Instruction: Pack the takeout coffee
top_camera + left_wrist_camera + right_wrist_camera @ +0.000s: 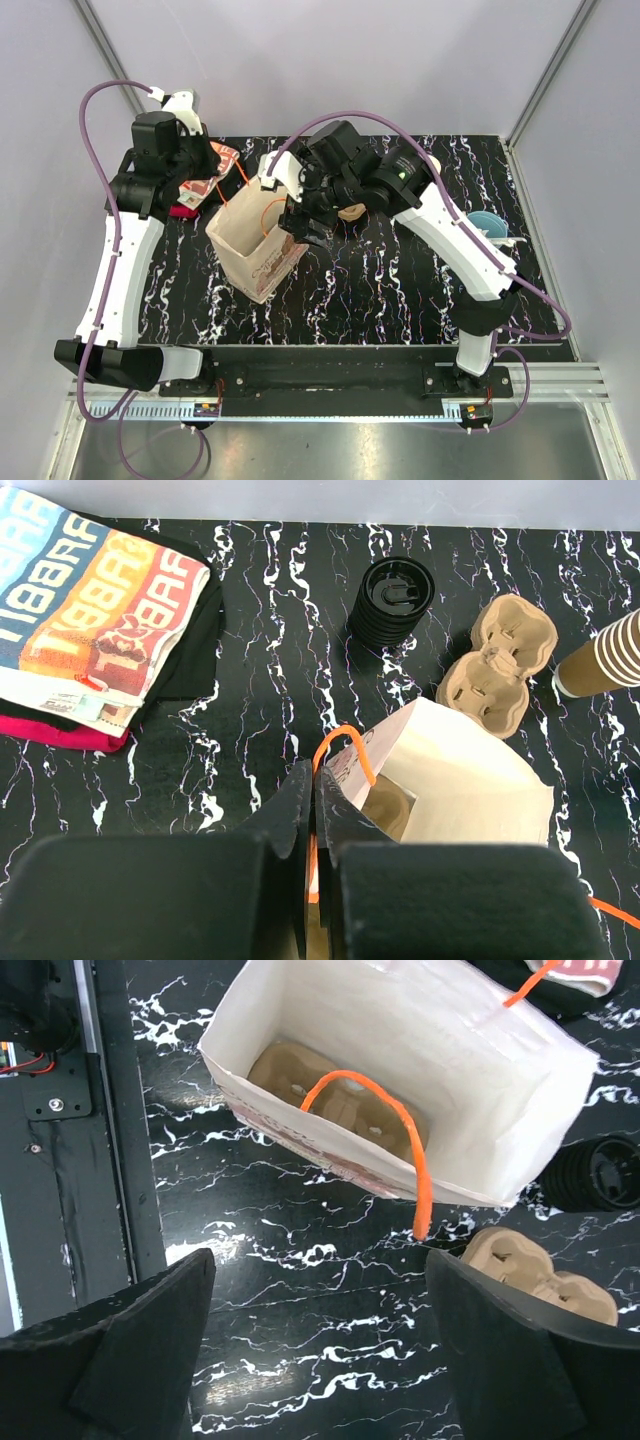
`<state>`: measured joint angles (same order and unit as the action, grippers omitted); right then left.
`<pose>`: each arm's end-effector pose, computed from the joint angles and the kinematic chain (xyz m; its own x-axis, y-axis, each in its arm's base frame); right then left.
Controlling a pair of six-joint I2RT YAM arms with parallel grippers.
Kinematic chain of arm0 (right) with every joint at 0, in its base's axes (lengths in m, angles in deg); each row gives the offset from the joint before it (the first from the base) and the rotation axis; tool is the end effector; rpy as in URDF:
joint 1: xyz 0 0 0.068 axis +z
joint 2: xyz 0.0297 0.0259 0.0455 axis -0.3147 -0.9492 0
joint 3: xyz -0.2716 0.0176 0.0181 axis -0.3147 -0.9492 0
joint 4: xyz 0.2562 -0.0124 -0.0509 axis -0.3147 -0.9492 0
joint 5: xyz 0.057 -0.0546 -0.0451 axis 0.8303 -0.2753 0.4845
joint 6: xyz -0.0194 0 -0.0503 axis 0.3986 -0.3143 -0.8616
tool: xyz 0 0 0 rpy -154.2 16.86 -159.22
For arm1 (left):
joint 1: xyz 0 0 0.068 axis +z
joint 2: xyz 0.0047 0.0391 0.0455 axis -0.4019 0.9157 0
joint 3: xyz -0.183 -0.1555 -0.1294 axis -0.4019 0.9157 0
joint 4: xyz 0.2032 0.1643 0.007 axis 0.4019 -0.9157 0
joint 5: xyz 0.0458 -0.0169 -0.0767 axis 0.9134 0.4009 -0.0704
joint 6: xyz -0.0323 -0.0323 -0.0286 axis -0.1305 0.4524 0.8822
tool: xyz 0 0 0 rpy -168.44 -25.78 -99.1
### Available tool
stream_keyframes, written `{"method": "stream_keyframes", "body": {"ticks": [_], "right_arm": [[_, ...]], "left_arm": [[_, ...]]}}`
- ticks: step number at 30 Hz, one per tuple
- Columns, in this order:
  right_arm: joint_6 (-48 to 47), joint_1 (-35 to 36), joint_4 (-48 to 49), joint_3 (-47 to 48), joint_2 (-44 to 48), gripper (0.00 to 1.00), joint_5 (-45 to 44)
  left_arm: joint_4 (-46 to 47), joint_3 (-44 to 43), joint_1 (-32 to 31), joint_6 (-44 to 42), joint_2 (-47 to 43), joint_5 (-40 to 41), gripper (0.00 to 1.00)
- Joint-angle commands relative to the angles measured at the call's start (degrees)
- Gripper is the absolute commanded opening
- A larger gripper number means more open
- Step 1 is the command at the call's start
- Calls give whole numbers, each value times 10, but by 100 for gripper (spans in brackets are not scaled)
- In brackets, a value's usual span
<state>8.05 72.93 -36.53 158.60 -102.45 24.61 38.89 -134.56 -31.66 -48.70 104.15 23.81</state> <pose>0.1986 0.2953 0.4719 0.1134 -0.6694 -0.7342 -0.9702 0.0848 -0.2271 0.2613 -0.0391 0.4560 -0.4435 -0.1156 -0.8888 0.1248 0.9740 -0.1890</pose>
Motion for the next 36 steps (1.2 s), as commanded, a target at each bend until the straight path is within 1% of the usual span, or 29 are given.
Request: {"method": "stream_keyframes", "body": {"ticks": [1, 4, 7, 10, 12, 15, 19, 22, 26, 31, 33, 36], "right_arm": [[2, -1, 3, 39, 14, 95, -5], [8, -2, 8, 47, 14, 98, -21], [14, -2, 16, 56, 15, 98, -46], [6, -2, 17, 51, 15, 100, -40], [-3, -2, 28, 35, 14, 100, -31], [-14, -2, 55, 23, 1, 100, -57], [-39, -4, 91, 37, -19, 100, -103], [-81, -9, 115, 47, -37, 100, -126], [-113, -22, 154, 17, -58, 100, -143], [-141, -46, 209, -26, -65, 100, -175], [-152, -59, 226, -32, -69, 100, -176], [-167, -74, 220, -39, -66, 100, -155]], "left_arm": [[29, -16, 1, 0, -14, 24, 0], [26, -27, 1, -4, -11, 37, 0], [26, -51, 1, -10, -5, 37, 0], [23, -72, 1, -13, -2, 35, 0], [22, -69, 1, -14, 1, 34, 0], [21, -54, 1, -13, 1, 32, 0], [21, -43, 1, -13, -1, 31, 0], [18, -41, 1, -17, -3, 34, 0], [17, -43, 1, -18, -7, 33, 0], [6, -60, 1, -23, -5, 5, 0], [0, -68, 1, -23, -4, -2, 0], [-3, -72, 1, -27, -8, -4, 0]]}}
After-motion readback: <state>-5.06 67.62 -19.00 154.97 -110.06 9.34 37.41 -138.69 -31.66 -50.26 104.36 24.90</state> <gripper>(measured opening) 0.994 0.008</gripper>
